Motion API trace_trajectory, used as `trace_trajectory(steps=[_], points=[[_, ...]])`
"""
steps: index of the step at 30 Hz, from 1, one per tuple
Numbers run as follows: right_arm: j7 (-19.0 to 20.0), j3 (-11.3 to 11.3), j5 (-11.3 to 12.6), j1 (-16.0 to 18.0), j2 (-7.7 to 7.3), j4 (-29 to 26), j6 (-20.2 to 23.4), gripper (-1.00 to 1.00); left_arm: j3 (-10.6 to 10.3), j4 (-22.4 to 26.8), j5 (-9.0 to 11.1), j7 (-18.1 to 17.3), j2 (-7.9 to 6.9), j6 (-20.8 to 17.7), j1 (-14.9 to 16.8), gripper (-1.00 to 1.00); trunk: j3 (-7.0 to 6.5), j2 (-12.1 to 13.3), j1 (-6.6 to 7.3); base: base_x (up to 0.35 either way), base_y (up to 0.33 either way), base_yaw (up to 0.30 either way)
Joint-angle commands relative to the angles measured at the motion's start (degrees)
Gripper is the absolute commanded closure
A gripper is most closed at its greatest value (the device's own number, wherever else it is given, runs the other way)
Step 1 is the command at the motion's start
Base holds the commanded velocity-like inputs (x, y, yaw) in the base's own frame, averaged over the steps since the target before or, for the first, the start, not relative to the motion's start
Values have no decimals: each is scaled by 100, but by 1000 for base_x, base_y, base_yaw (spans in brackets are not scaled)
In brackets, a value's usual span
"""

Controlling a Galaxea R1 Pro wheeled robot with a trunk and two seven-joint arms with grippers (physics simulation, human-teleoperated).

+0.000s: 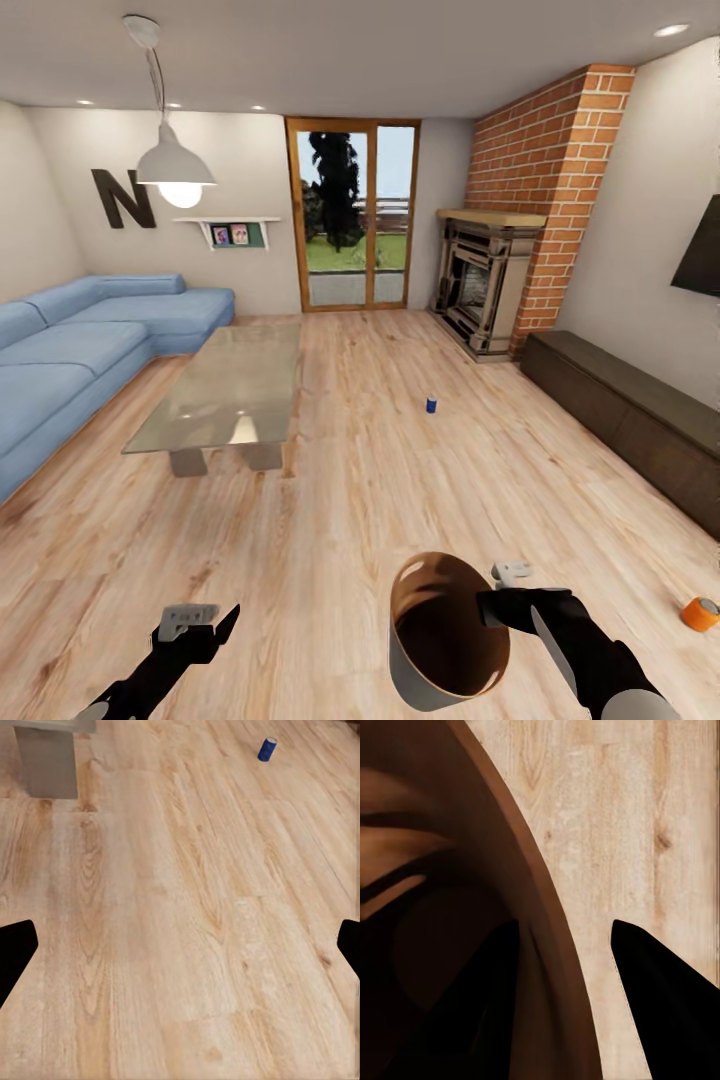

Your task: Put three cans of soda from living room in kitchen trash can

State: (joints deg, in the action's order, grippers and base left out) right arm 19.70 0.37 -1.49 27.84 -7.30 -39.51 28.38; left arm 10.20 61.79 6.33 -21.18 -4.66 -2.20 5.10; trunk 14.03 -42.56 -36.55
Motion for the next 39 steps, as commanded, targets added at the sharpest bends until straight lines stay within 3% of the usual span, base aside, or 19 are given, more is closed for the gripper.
trace_trajectory(steps=[1,7,17,28,39], points=[[-5,-1,61,2,0,-4,10,100,0,0,0,0,0,0,0,-100,-1,-1,0,0,-292,0],[26,-2,77,2,0,-4,10,100,0,0,0,0,0,0,0,-100,-1,-1,0,0,-292,-26],[56,-10,90,2,0,-4,10,100,0,0,0,0,0,0,0,-100,-17,-1,0,7,-292,-214],[60,-14,104,2,0,-4,10,100,0,0,0,0,0,-3,0,-100,-62,-1,0,183,-246,-245],[69,-19,105,2,-4,-4,10,100,8,-231,7,-15,-1,-14,0,-100,-104,-1,0,301,46,-243]])
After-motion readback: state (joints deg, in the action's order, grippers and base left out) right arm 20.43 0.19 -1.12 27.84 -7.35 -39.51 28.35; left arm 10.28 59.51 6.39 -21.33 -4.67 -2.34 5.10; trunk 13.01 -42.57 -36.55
